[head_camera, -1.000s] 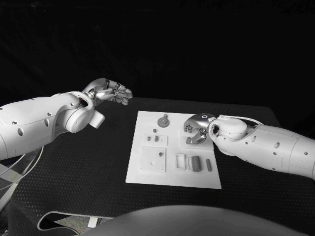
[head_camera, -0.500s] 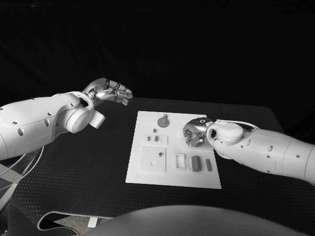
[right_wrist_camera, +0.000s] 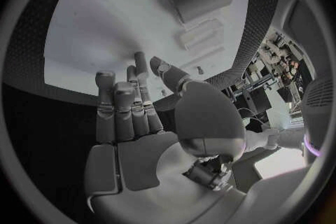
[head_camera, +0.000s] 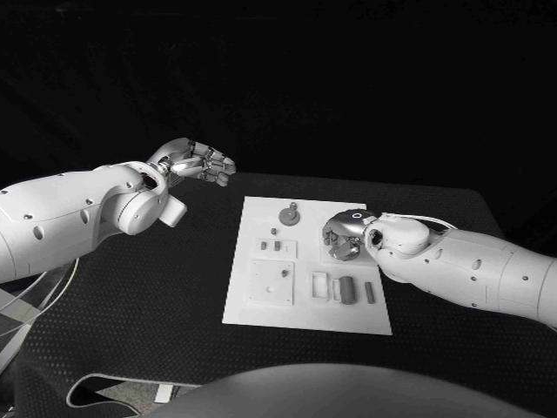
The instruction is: Assemble the parts on the task board
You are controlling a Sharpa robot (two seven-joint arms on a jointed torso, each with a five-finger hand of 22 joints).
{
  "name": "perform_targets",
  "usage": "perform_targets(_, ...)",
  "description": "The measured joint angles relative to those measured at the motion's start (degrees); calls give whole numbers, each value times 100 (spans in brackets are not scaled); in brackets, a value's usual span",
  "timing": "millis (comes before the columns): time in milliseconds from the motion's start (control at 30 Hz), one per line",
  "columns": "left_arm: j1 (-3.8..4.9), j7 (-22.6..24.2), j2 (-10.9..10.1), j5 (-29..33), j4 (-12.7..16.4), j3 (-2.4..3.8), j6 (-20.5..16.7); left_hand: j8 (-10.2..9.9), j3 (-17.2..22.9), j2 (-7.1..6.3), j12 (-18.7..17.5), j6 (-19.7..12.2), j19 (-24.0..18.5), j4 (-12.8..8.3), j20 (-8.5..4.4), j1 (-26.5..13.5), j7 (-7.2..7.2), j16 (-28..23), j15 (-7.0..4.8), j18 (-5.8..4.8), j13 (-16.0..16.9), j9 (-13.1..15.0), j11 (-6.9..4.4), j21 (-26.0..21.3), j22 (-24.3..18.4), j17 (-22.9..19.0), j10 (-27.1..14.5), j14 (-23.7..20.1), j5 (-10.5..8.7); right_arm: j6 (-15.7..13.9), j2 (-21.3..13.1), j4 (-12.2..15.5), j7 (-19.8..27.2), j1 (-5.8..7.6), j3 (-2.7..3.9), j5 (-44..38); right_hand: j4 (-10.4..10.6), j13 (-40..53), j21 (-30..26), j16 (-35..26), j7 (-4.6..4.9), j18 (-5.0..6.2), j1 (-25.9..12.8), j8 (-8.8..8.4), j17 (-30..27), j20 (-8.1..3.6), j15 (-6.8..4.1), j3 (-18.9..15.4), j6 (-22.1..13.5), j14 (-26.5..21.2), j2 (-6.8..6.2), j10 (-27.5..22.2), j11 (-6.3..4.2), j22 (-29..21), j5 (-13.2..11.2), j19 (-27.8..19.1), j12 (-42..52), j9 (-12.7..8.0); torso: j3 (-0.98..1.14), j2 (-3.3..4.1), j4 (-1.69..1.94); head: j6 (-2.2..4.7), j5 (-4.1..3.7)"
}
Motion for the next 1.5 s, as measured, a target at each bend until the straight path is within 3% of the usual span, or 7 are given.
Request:
perform_targets(500, 0, -4, -1, 0, -1, 0, 0, 0, 0, 0, 0, 0, 0, 0, 0, 0, 0, -13, 0, 40, -5, 1, -1, -1, -2, 5, 0, 0, 0, 35, 21, -52, -10, -12, -17, -113, -48, -1, 0, -18, -34, 0, 137, 130, -3, -13, -46, 49, 275, 48, 245, 181, -60, 0, 0, 28, 54, 35, 3, 1, 0, 0, -13)
perform_targets(967, 0, -15, -8, 0, 1, -2, 0, 0, 0, 0, 0, 0, 0, 0, 0, 0, 0, -13, 0, 31, -4, -4, -1, -1, -2, 5, -1, 0, 0, 22, 47, -108, -25, -15, -22, -184, -71, -13, 0, -41, -36, 0, 228, 130, -3, -28, -46, 72, 275, 48, 334, 200, -79, 0, 0, 13, 65, 39, 4, 1, -2, 0, -19)
perform_targets(1200, 0, -20, -9, 0, 3, -3, 0, 0, -14, 0, 0, 0, 0, 16, 0, 0, 0, -13, 0, 26, -9, -4, -1, -1, -3, 6, -1, 0, 0, -47, 39, -88, -29, -29, -27, -201, -44, -11, 55, -41, -113, -6, 264, 199, -3, -57, -129, 558, 521, 151, 358, 350, -162, 0, 22, 60, 110, 74, 3, 1, -3, 0, -15)
perform_targets(1233, 0, -20, -9, 0, 3, -3, 0, 0, -1, 0, 0, 0, 0, 29, 0, 0, 0, -13, 0, 24, -9, -4, -1, -1, -3, 6, -1, 0, 0, -67, 34, -79, -29, -30, -27, -201, -48, -8, 55, -41, -128, -87, 255, 202, -2, -74, -144, 603, 553, 174, 367, 372, -145, 0, 22, 99, 110, 85, 4, 1, -3, 0, -18)
perform_targets(1500, 0, -25, -8, 0, 3, -3, 0, 0, 1, 0, 0, 0, 0, 31, 0, 0, 0, -13, 0, 1, -9, -4, -1, 0, -2, 11, -1, 0, 0, -272, -7, -1, -29, -34, -29, -176, -67, -6, 86, -41, -181, -126, 197, 262, -2, -124, -209, 660, 645, 277, 425, 450, -161, 0, 20, 205, 110, 137, 3, 1, 0, 0, -22)
